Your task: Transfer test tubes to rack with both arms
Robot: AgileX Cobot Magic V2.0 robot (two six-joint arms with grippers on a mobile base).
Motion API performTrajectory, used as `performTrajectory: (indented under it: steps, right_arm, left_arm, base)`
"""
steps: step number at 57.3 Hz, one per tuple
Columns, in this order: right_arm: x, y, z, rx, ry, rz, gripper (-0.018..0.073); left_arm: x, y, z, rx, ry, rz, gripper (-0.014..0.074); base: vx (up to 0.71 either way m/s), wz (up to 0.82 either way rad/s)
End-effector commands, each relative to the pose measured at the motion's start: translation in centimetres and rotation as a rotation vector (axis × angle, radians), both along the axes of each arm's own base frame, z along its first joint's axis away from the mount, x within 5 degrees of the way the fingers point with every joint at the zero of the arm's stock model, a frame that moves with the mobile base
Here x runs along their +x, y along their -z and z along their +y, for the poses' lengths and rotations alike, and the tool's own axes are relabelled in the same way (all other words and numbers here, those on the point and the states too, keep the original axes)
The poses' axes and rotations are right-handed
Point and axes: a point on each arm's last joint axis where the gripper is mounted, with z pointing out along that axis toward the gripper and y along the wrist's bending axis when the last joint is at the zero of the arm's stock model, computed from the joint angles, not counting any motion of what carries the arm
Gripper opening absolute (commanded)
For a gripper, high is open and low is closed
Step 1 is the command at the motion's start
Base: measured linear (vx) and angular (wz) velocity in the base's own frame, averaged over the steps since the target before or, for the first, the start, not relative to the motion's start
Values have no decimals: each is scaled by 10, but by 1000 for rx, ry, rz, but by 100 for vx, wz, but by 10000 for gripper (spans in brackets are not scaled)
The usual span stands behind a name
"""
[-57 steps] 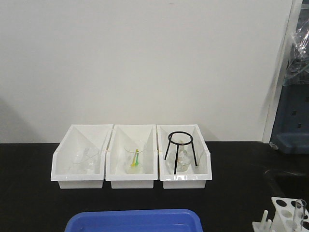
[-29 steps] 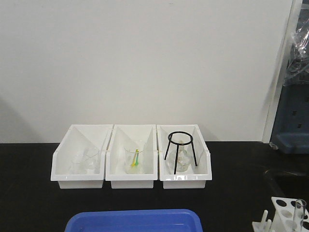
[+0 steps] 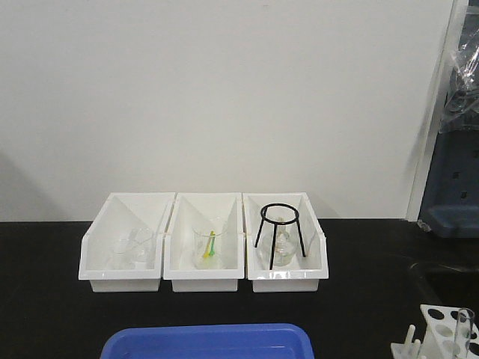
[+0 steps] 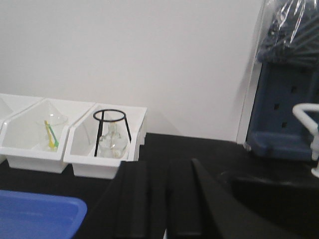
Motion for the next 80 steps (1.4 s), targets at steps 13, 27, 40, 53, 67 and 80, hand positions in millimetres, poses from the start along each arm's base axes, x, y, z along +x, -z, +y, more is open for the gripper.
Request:
performTrajectory:
  steps: [13,27,40,53,67,80]
  right_arm:
    - [-24,58,-3,-15,19,-91,-13]
    - [-29,92,-4,-3,24,-121,-12]
    - [-30,90,-5,-11,41,-143,-12]
    - [-30,90,-5,-11,41,-143,-12]
    - [-30,90,-5,-11,41,-143,-11]
    - [-30,90,-5,-11,41,-143,-8]
  left_arm:
    - [-2,-17,1,-21,-10,-122,-6]
    - [-2,-17,1,-21,-10,-120,-6]
    - [-2,-17,1,-21,-10,-120,-6]
    - [-2,-17,1,-21,-10,-119,-6]
    - [-2,-17,1,-21,-10,-119,-6]
    - [-2,-17,1,-21,-10,-119,-6]
  base:
    - [0,0]
    - [0,0]
    - [0,0]
    - [0,0]
    - [0,0]
    - [0,0]
